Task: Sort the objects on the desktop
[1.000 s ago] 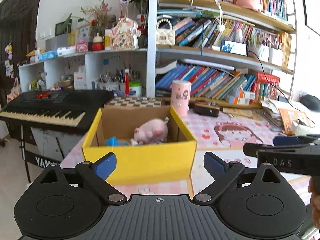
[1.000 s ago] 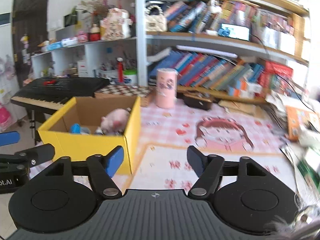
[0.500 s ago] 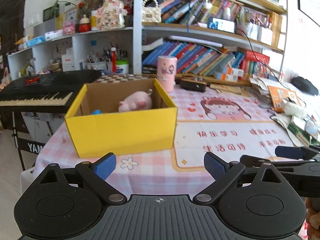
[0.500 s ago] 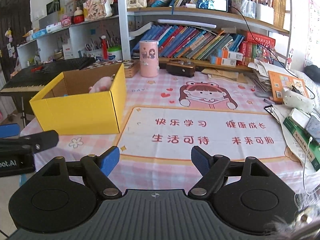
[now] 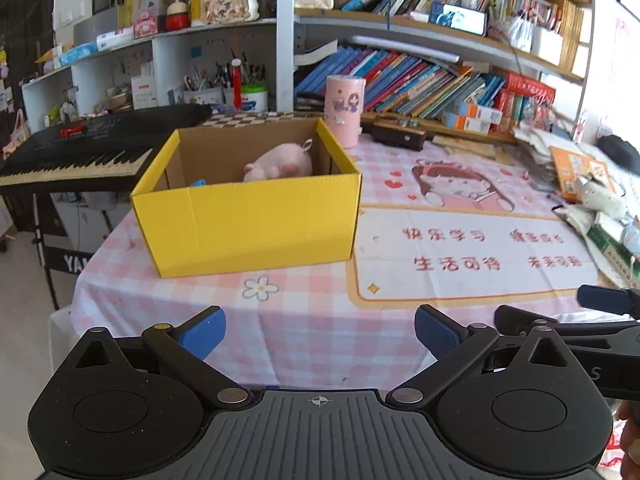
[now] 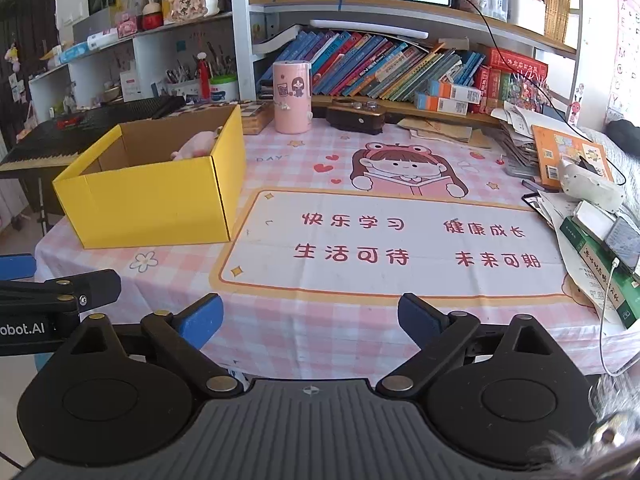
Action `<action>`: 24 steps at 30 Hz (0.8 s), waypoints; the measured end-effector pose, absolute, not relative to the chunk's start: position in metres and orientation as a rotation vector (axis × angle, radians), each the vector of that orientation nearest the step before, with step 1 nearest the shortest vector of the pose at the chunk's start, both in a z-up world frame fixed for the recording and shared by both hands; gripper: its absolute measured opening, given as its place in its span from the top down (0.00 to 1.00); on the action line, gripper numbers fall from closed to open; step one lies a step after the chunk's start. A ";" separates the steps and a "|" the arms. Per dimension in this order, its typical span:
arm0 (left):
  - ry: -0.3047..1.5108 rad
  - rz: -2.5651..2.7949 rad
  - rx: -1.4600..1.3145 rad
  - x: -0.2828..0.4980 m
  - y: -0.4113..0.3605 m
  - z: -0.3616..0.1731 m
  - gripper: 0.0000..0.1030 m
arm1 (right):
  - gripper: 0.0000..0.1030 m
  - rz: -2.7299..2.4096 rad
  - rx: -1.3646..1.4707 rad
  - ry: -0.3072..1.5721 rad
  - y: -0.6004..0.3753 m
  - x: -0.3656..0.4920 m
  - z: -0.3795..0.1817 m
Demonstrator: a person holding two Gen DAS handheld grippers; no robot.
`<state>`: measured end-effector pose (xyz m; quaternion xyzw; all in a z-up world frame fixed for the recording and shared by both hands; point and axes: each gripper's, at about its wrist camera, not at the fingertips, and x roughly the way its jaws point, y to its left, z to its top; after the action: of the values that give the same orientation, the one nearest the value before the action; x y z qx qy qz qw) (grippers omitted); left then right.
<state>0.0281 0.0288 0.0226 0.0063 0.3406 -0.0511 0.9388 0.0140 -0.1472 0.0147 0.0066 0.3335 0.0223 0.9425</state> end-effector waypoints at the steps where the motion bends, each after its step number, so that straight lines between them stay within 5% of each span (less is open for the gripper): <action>1: 0.701 -0.101 0.013 0.028 0.028 0.022 0.01 | 0.06 0.045 0.015 0.685 -0.148 0.014 0.014; 24: 0.756 -0.094 0.022 0.035 0.026 0.015 0.00 | 0.03 0.027 0.042 0.717 -0.155 0.016 0.011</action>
<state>0.0346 0.0257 0.0152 0.0105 0.3688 -0.0458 0.9283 0.0156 -0.1550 0.0110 0.0207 0.3509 0.0132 0.9361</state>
